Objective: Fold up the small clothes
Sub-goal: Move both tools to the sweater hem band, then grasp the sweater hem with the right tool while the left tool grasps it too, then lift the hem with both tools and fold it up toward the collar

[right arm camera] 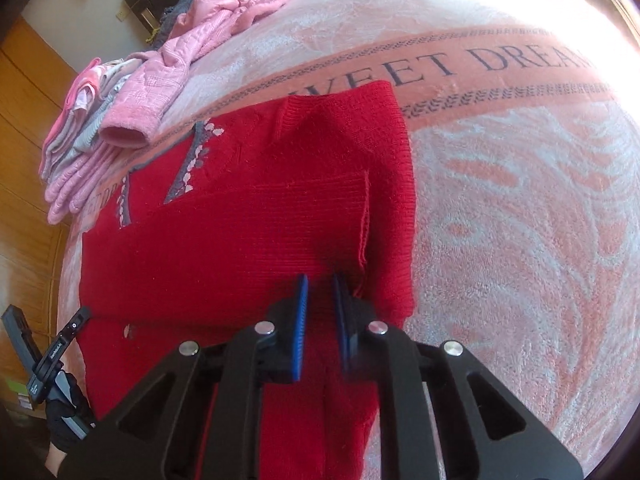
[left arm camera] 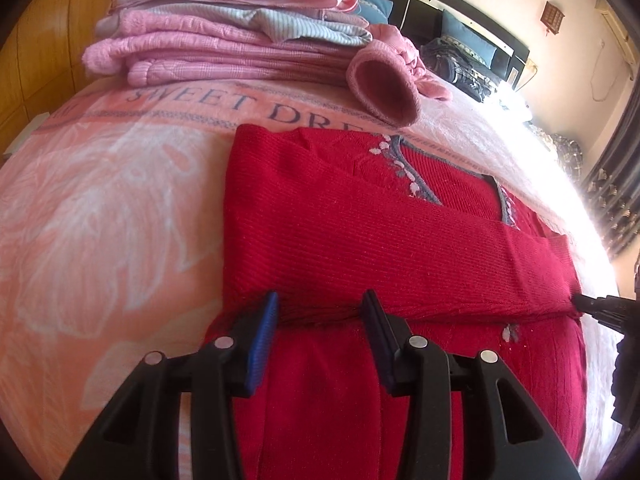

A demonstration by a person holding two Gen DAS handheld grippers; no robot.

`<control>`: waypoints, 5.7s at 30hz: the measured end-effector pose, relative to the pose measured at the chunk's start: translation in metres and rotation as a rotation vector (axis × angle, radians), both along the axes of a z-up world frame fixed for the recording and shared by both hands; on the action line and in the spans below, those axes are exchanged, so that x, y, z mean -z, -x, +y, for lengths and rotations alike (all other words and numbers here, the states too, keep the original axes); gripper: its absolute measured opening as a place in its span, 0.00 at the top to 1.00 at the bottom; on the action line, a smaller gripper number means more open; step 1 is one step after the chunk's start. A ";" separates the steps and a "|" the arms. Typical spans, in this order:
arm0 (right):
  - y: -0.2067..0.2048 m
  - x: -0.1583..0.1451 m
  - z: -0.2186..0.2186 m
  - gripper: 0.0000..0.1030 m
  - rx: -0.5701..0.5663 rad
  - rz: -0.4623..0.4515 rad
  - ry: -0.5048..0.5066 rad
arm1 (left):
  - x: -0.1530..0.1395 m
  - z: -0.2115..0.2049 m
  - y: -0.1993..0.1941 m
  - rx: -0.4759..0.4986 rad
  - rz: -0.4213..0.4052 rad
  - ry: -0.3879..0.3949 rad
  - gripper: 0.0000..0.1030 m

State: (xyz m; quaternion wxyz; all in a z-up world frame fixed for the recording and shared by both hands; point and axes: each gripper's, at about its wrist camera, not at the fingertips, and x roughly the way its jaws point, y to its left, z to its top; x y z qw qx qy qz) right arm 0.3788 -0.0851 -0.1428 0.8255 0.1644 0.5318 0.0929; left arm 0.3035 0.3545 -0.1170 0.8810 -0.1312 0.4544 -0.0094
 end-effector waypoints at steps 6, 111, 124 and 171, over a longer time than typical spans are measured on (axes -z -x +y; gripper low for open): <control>0.015 -0.030 -0.002 0.82 -0.019 -0.032 -0.040 | -0.021 0.009 0.009 -0.022 0.030 0.055 0.57; 0.161 -0.087 -0.035 0.97 -0.017 0.090 -0.321 | -0.071 0.039 0.116 -0.016 0.166 0.385 0.93; 0.080 0.006 -0.048 0.96 0.054 0.199 -0.424 | 0.006 0.058 0.045 -0.068 0.228 0.535 0.91; 0.075 -0.017 -0.032 0.76 -0.110 0.096 -0.340 | -0.004 0.022 0.010 0.289 0.140 0.058 0.69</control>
